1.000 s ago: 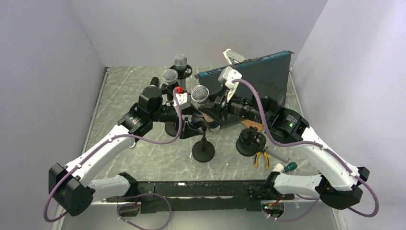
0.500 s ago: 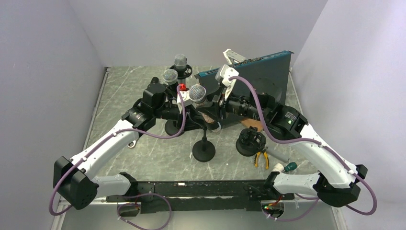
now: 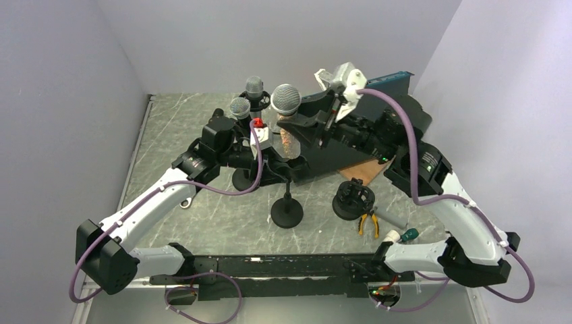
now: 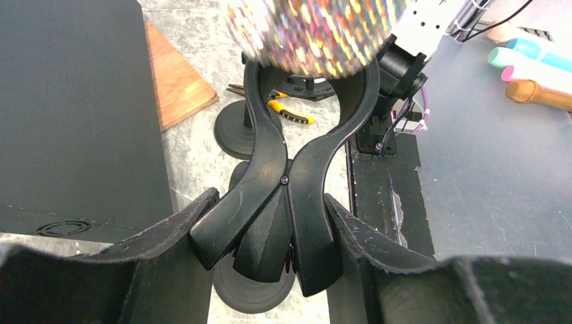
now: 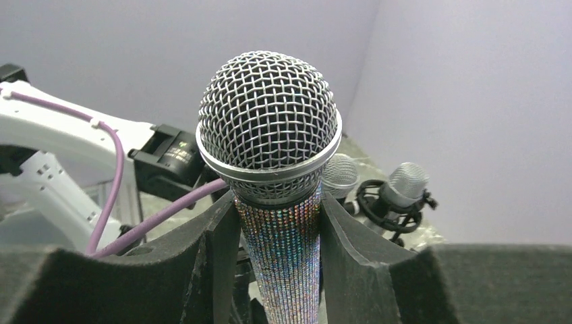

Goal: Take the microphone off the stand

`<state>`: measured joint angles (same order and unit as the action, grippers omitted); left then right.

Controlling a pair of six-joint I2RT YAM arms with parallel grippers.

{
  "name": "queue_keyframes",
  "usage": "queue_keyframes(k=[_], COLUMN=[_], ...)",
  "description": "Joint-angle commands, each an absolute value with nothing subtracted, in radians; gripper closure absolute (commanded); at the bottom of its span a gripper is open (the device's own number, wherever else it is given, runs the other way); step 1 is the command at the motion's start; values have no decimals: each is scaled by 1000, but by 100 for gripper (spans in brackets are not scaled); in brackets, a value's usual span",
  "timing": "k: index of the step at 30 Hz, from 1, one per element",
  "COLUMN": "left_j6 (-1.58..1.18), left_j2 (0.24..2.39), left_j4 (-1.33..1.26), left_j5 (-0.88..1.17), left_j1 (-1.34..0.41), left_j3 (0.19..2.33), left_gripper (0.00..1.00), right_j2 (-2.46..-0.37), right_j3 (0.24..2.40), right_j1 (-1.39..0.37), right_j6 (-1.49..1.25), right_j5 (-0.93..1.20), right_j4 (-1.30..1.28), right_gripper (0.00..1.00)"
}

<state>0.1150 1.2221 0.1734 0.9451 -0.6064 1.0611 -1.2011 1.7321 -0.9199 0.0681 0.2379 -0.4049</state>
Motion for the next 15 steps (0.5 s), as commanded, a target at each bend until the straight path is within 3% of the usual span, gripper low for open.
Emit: queue_keyframes(k=[1, 3, 5, 6, 7, 15], left_j6=[103, 100, 85, 78, 69, 14], left_j2=[1223, 1212, 1187, 1168, 1149, 936], left_j4=[197, 196, 168, 150, 130, -88], left_j5=[902, 882, 861, 846, 833, 731], left_j1=[-606, -606, -606, -605, -606, -604], left_j3=[1085, 1084, 1065, 1048, 1033, 914], left_gripper=[91, 65, 48, 20, 4, 0], right_j2=[-1099, -1052, -1014, -1000, -984, -902], right_j3=[1660, 1592, 1525, 1490, 1457, 1383], right_j1=[-924, -924, -924, -924, -924, -922], right_j6=[64, 51, 29, 16, 4, -203], right_j5=[100, 61, 32, 21, 12, -168], right_j4=[-217, -191, -174, -166, -151, -74], right_gripper=[100, 100, 100, 100, 100, 100])
